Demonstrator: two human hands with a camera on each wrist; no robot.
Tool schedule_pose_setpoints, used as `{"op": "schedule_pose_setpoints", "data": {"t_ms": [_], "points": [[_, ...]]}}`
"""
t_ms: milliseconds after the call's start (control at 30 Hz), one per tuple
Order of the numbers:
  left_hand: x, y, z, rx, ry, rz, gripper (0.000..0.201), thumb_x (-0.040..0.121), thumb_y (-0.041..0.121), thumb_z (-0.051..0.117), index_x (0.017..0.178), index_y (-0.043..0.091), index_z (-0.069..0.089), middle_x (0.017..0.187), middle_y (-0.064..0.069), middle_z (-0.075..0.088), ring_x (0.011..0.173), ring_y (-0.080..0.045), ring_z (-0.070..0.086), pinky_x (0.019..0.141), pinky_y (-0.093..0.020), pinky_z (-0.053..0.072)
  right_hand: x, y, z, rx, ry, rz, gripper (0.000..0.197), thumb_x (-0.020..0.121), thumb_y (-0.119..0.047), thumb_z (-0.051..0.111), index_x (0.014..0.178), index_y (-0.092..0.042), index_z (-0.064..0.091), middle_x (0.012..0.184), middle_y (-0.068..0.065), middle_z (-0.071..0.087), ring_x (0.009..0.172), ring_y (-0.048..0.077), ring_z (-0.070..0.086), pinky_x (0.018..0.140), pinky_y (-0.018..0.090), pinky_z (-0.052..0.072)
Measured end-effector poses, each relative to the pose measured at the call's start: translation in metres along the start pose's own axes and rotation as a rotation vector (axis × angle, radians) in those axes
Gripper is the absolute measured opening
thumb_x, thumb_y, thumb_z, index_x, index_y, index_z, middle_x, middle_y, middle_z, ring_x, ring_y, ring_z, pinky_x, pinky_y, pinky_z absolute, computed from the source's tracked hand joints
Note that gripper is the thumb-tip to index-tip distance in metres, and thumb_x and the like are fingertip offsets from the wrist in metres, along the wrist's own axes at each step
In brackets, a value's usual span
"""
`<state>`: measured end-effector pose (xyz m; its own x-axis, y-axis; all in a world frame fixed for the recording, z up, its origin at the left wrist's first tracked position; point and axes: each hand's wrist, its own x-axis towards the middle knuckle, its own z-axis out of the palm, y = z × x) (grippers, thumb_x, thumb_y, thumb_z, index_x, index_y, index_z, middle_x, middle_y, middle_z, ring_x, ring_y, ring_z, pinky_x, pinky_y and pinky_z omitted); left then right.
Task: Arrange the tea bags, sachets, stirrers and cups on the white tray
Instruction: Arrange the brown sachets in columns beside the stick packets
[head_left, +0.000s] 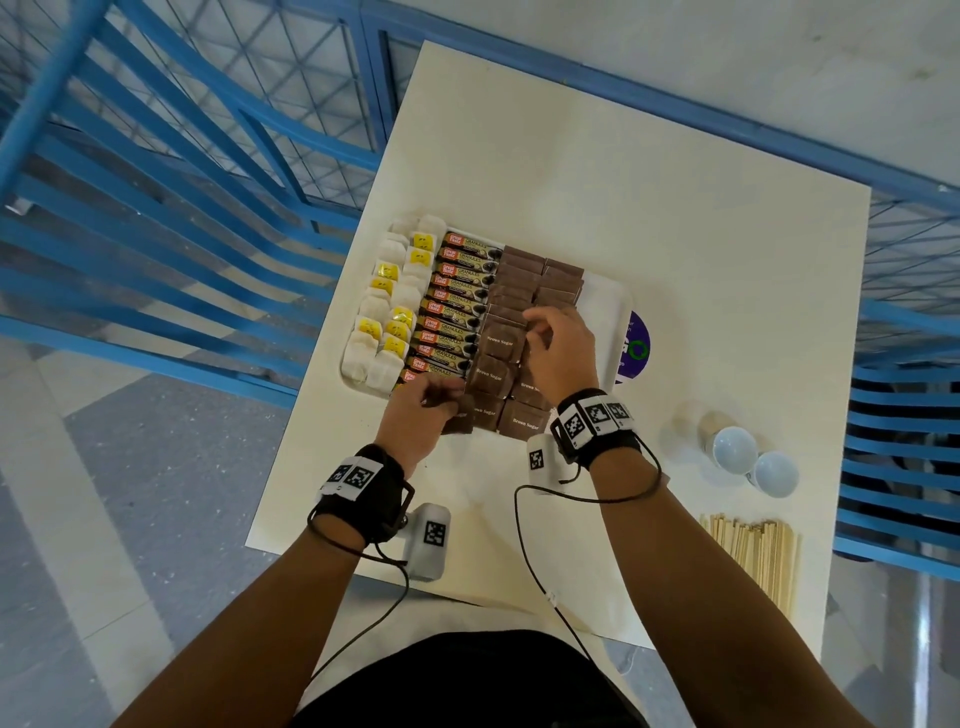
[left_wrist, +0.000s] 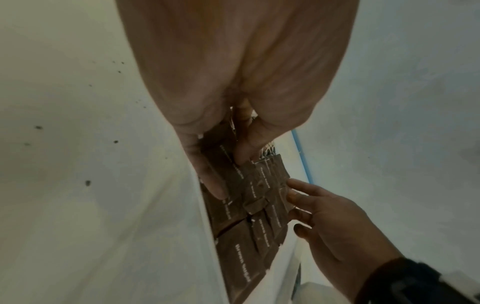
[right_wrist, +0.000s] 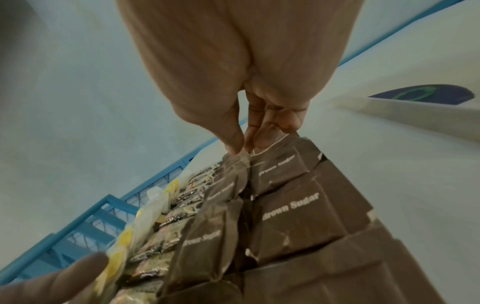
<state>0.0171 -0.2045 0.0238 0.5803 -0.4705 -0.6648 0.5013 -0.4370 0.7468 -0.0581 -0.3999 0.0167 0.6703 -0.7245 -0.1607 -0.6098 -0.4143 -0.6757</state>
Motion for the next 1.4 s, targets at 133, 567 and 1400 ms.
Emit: {"op": "schedule_pose_setpoints", "data": {"t_ms": [133,567,1400], "points": [[0.004,0.017,0.006,-0.129,0.021,0.02,0.029,0.094,-0.011,0.059,0.116,0.007,0.065,0.107,-0.011,0.075,0.098,-0.022,0.074,0.077,-0.04,0.063,-0.014,-0.014,-0.007,0.137,-0.12,-0.018,0.014,0.098,-0.017,0.06,0.108,-0.019,0.071,0.101,-0.009,0.069,0.089,-0.002,0.062,0.077,0.005,0.047],[0.003,0.027,0.018,-0.282,0.058,0.009,0.033,0.095,0.006,0.068,0.128,0.002,0.061,0.112,-0.016,0.075,0.102,-0.031,0.074,0.086,-0.053,0.061,-0.03,-0.02,-0.021,0.243,-0.308,0.009,0.009,0.087,-0.027,0.078,0.092,-0.022,0.073,0.086,-0.013,0.069,0.08,0.002,0.064,0.074,0.015,0.053],[0.005,0.006,0.012,0.082,0.068,0.063,0.026,0.1,0.027,0.064,0.092,0.003,0.066,0.067,-0.012,0.07,0.049,-0.024,0.061,0.044,-0.028,0.043,0.04,-0.007,-0.02,0.12,-0.127,0.1,0.012,0.087,-0.024,0.077,0.098,-0.02,0.073,0.093,-0.006,0.071,0.087,0.007,0.065,0.078,0.017,0.052]]}}
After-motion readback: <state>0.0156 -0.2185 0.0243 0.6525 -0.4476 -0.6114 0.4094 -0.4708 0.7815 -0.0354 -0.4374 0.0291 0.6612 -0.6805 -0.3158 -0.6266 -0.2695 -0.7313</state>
